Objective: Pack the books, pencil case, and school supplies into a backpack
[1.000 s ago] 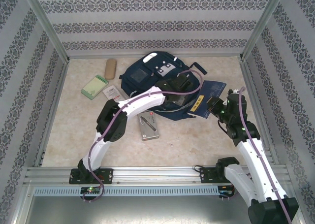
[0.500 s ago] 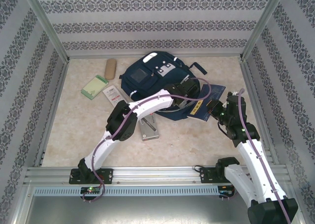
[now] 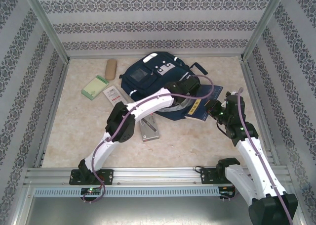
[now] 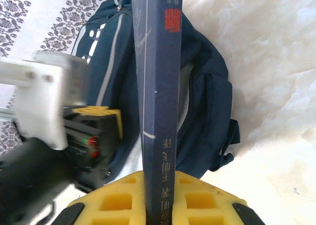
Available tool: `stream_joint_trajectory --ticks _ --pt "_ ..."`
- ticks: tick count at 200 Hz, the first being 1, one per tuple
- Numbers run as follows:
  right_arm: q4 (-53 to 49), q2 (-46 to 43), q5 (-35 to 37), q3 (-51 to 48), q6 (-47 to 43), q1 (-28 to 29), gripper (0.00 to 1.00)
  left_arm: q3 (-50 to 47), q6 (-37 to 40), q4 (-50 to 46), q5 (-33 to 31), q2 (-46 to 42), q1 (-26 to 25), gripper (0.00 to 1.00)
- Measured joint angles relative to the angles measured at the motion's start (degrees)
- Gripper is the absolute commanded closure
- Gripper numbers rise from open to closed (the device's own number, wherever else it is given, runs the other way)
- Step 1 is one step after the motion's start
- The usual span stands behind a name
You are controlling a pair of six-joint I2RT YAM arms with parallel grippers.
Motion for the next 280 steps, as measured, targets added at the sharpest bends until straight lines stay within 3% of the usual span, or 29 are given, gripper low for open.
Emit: stream_joint_trajectory --ticks 84,195,280 --pt "15.3 10.1 -4.8 -0.6 7.6 0.1 1.0 9.7 -7.3 -6.2 7.8 -6.8 7.2 1.0" --pt "49.0 39.6 -5.7 6.4 24.2 5.8 1.0 10.8 -15.6 -7.1 17.7 -7.3 10.9 1.0" --pt "63.2 46.9 -5.5 7.9 27.1 7.4 1.0 11.2 -18.8 -7.1 22.4 -7.6 12.9 1.0"
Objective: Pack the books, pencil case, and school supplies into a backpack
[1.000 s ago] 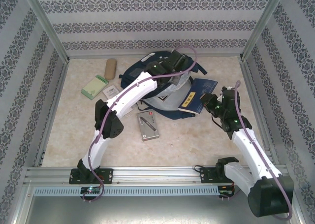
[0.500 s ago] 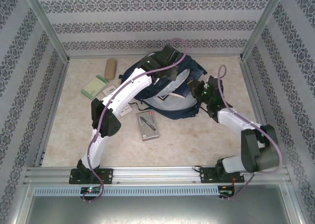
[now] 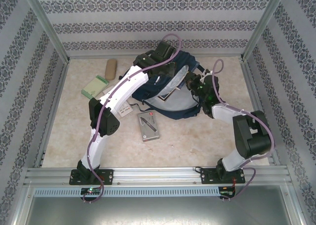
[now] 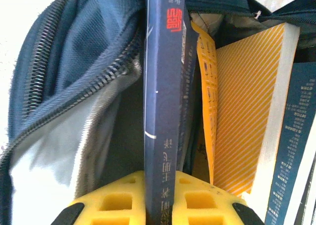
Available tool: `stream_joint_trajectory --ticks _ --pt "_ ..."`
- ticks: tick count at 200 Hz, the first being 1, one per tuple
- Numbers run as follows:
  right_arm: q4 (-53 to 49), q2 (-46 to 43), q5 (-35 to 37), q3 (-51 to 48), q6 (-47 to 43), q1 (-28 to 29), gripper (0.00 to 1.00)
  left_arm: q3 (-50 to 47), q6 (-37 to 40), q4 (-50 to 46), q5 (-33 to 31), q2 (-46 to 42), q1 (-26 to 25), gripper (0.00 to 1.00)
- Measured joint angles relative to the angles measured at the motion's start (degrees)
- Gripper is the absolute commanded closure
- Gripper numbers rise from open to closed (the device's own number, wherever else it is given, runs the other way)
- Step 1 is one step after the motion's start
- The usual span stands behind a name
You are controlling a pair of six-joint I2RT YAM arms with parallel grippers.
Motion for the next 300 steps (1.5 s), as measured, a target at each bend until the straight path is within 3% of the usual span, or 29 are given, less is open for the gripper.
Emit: stream_joint_trajectory --ticks 98,141,177,213,300 --pt "4.0 16.0 2.2 5.6 -0.2 4.0 1.0 0.1 -2.4 -0.1 4.1 0.0 1.0 1.0" --pt "4.1 20.6 7.1 11.0 0.0 5.8 1.0 0.1 -2.8 -0.1 4.7 0.0 1.0 1.0" --pt "2.2 25.3 7.3 18.7 0.9 7.0 0.63 0.1 -2.9 -0.1 4.7 0.0 1.2 1.0" --pt "1.2 24.1 6.3 16.7 0.9 7.0 0.48 0.1 -2.9 -0.3 4.7 0.0 1.4 1.0" --pt "-10.0 5.2 4.2 4.4 -4.9 4.3 0.48 0.0 -2.9 -0.2 4.7 0.0 1.4 1.0"
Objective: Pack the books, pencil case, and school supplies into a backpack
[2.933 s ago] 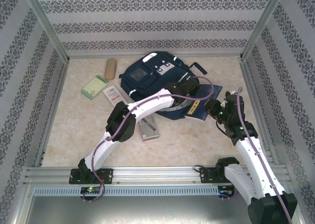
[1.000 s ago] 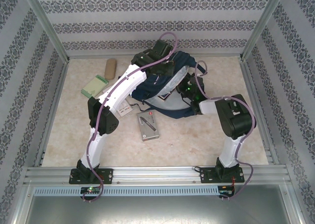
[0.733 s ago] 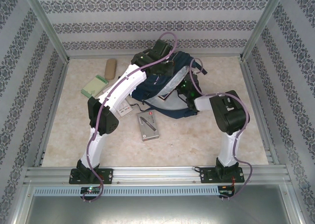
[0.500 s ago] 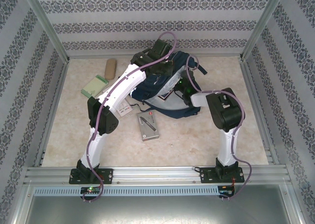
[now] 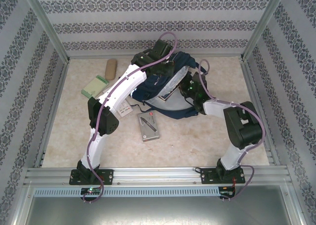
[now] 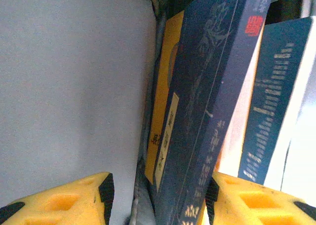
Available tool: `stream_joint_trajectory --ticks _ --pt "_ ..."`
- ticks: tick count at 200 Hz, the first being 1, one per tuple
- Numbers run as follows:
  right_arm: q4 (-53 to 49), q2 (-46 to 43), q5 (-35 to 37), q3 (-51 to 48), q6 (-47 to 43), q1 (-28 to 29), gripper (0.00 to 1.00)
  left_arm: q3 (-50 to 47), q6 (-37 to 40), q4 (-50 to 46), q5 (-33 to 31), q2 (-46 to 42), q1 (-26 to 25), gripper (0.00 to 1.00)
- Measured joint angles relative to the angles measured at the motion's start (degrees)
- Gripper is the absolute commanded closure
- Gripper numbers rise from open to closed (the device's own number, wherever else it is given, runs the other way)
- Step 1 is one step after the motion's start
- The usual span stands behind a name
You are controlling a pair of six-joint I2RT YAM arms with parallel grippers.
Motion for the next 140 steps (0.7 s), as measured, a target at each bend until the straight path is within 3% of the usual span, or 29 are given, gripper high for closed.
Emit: stream_joint_trajectory --ticks 25,64,78,94,119,140 --pt "-3.4 -3.0 -1.6 -0.4 -3.1 -0.8 0.55 -0.8 0.0 0.1 0.9 0.0 0.2 1.0" --pt "-6.1 -2.5 -4.1 -0.4 -4.5 -1.6 0.89 -1.5 -0.7 0.4 1.7 0.0 0.3 1.0" --pt "-6.5 -1.4 -4.6 -0.3 -4.4 -1.6 0.88 -1.5 -0.7 0.5 1.9 0.0 0.3 1.0" --pt "-7.0 0.3 -5.3 0.0 -4.2 -1.6 0.77 -1.6 -0.9 0.5 1.9 0.0 0.3 1.0" --pt "-10.0 0.6 -5.0 -0.1 -4.4 -1.6 0.69 -1.7 -0.9 0.5 2.1 0.0 0.3 1.0" --pt "-11.5 -1.4 -3.7 -1.2 -4.5 -1.6 0.67 -2.1 -0.9 0.5 2.1 -0.3 0.3 1.0"
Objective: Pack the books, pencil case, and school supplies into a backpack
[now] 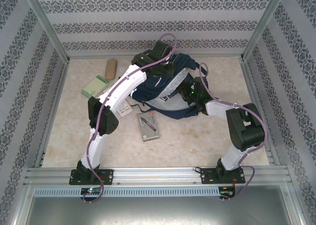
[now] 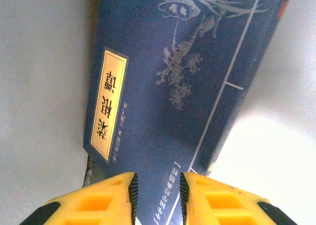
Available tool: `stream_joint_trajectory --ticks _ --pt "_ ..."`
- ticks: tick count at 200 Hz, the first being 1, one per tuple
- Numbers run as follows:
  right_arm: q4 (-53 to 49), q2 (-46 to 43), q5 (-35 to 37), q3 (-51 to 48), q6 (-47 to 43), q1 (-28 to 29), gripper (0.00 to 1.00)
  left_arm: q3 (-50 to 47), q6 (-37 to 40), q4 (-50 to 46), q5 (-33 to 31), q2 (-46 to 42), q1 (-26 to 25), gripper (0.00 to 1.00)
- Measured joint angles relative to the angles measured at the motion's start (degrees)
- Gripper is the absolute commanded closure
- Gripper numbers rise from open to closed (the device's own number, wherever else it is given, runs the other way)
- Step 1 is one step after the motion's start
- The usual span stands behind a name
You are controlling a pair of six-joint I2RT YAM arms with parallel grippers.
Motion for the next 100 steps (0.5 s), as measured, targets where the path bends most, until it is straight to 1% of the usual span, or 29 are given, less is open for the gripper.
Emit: stream_joint_trajectory --ticks 19,39,66,91,100 --pt "-1.2 -2.2 1.0 -1.3 -0.1 0.0 0.64 -0.2 0.0 0.0 0.0 -0.2 0.0 1.0" --pt "-2.1 -2.4 1.2 -1.4 0.0 -0.3 0.64 -0.3 0.0 0.0 0.0 -0.3 0.0 1.0" --pt "-2.7 -0.4 1.1 -1.2 0.0 -0.7 0.6 -0.4 0.0 0.2 0.0 -0.3 0.0 1.0" --pt "-3.5 3.0 1.1 0.1 0.0 -0.7 0.61 -0.5 0.0 0.2 0.2 -0.3 0.0 1.0" --pt "-3.6 3.4 1.1 0.2 0.0 -0.7 0.63 -0.5 0.0 0.2 0.2 -0.3 0.0 1.0"
